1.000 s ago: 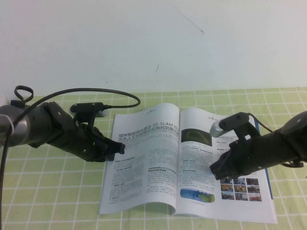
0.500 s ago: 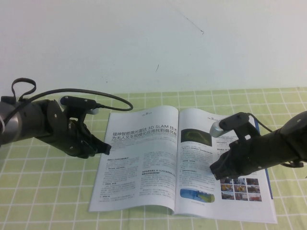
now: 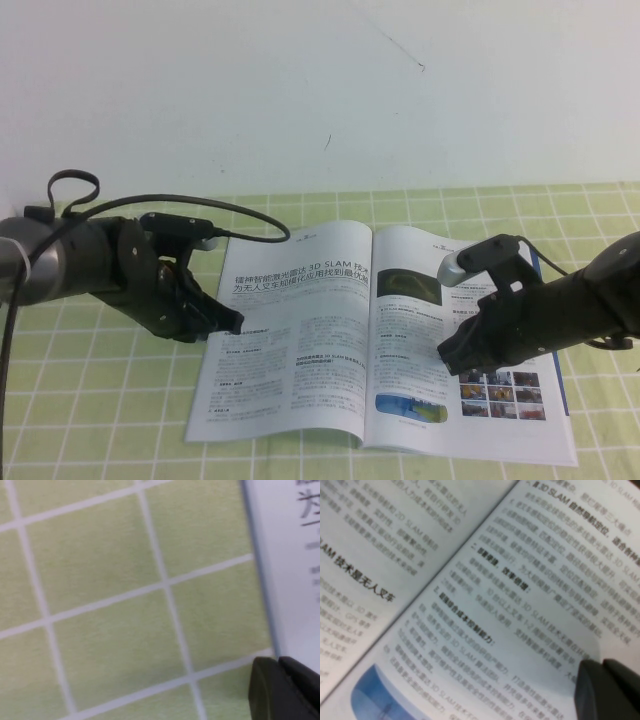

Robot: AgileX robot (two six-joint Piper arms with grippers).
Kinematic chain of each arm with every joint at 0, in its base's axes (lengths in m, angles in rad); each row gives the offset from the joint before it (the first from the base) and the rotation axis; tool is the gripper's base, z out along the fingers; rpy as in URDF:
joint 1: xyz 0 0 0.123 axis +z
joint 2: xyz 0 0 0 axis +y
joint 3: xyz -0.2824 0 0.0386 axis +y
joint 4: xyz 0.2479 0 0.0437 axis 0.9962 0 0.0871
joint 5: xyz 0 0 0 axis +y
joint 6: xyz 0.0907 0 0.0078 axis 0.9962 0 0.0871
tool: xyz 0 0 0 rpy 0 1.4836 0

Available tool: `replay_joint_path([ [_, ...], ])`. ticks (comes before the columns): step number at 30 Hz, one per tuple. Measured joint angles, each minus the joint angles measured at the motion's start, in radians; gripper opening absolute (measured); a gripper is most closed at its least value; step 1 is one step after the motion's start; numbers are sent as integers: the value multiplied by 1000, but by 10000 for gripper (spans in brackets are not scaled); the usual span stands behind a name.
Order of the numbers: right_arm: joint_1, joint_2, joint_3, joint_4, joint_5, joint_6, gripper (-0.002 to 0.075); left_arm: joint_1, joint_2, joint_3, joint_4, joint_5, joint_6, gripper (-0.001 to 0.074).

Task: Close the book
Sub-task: 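Close the open booklet and leave it lying on the table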

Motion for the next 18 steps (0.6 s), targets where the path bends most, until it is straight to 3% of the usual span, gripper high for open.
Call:
replay_joint_path([
  [12,0,0,0,0,-2,2,-3,-111,6,0,-84,0,6,-4],
  [18,0,0,0,0,-2,2,-3,-159,11,0,-382,6,155,-4],
])
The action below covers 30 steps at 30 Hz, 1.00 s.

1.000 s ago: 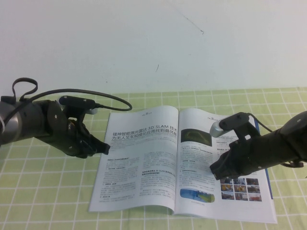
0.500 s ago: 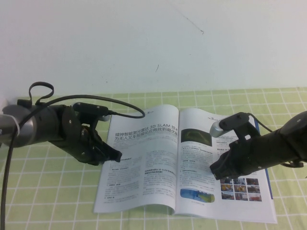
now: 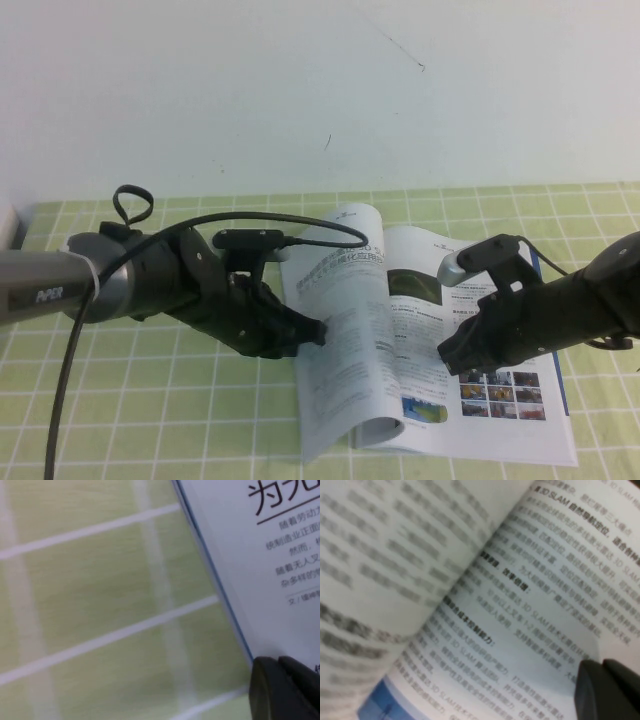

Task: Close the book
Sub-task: 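Close the open booklet and leave it lying on the table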

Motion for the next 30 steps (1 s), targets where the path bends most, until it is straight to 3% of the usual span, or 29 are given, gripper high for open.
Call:
replay_joint_path([
  [10,0,0,0,0,-2,13,-3,-30,4,0,-820,97,632,-4],
  [14,0,0,0,0,-2,16,-3,-30,4,0,-1030,142,799,-4],
  [26,0,0,0,0,-2,44,-3,-29,70,0,-1087,157,933,-4],
  [30,0,0,0,0,-2,44,-3,7,28,0,-1079,163,969,-4],
])
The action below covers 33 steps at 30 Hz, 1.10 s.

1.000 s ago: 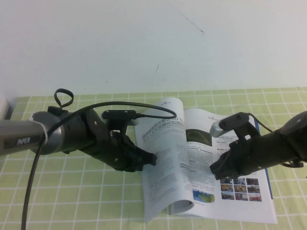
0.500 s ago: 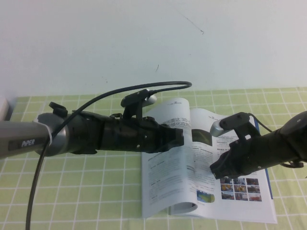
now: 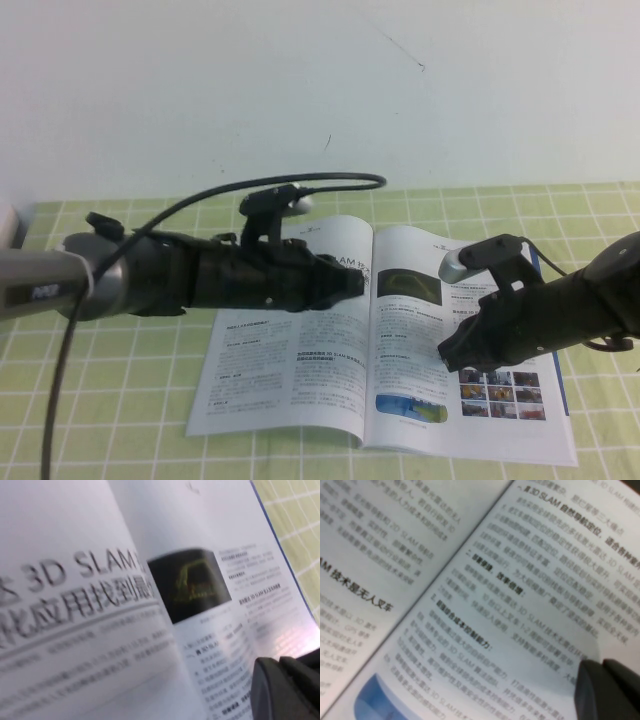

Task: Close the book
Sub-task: 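Close the open booklet and leave it lying on the table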

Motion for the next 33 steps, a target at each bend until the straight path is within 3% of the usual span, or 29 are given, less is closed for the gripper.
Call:
replay_joint_path([
  [4,0,0,0,0,-2,0,-3,74,-93,0,165,-104,-47,-4],
  [11,0,0,0,0,-2,0,-3,193,-160,0,802,-172,-529,-4],
  [14,0,0,0,0,-2,0,-3,204,-136,0,969,-159,-677,-4],
  [33,0,0,0,0,-2,0,-3,175,-41,0,1249,-137,-928,-4],
])
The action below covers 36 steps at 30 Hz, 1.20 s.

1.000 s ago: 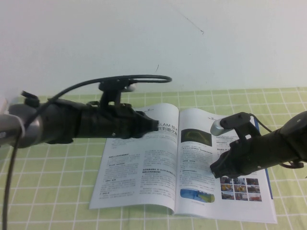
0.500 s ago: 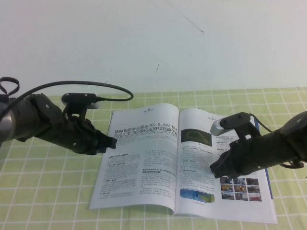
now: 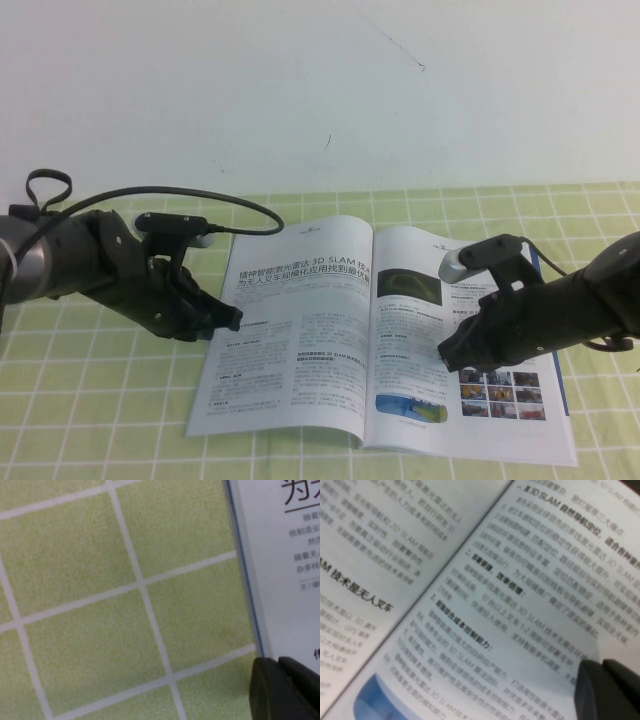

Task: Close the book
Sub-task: 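Close the open booklet and leave it lying on the table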

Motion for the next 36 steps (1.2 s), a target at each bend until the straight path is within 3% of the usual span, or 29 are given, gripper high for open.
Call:
replay_joint_path([
  [13,-4,27,-4,4,19,0,-3,-152,0,0,15,-3,-3,-4],
  [18,-8,31,-6,8,28,0,-3,-139,-9,0,141,-3,-60,-4],
  [25,-8,31,-6,10,28,0,-3,-51,-29,0,443,0,-358,-4],
  [36,-8,31,-6,10,28,0,-3,-65,-3,0,472,11,-409,-4],
])
